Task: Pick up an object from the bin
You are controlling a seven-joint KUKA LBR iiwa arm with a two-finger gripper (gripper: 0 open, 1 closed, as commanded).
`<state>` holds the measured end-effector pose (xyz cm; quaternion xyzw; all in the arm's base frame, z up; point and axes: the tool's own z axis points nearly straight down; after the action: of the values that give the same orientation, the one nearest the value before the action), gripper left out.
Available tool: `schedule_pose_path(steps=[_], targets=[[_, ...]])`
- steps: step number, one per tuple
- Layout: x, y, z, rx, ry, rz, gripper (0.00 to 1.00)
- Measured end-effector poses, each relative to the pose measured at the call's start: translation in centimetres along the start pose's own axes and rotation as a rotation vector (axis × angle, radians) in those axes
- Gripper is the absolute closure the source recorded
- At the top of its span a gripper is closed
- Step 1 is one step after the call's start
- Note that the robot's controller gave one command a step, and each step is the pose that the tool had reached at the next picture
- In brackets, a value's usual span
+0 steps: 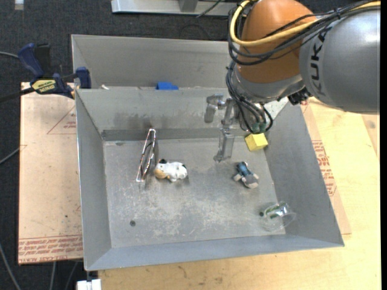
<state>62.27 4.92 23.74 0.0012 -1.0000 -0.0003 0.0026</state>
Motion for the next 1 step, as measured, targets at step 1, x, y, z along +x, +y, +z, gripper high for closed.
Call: schedule_pose_path(steps=[1], targets=[[-0.08, -0.02, -0.51, -0.001, -0.007, 0.001, 0.0]])
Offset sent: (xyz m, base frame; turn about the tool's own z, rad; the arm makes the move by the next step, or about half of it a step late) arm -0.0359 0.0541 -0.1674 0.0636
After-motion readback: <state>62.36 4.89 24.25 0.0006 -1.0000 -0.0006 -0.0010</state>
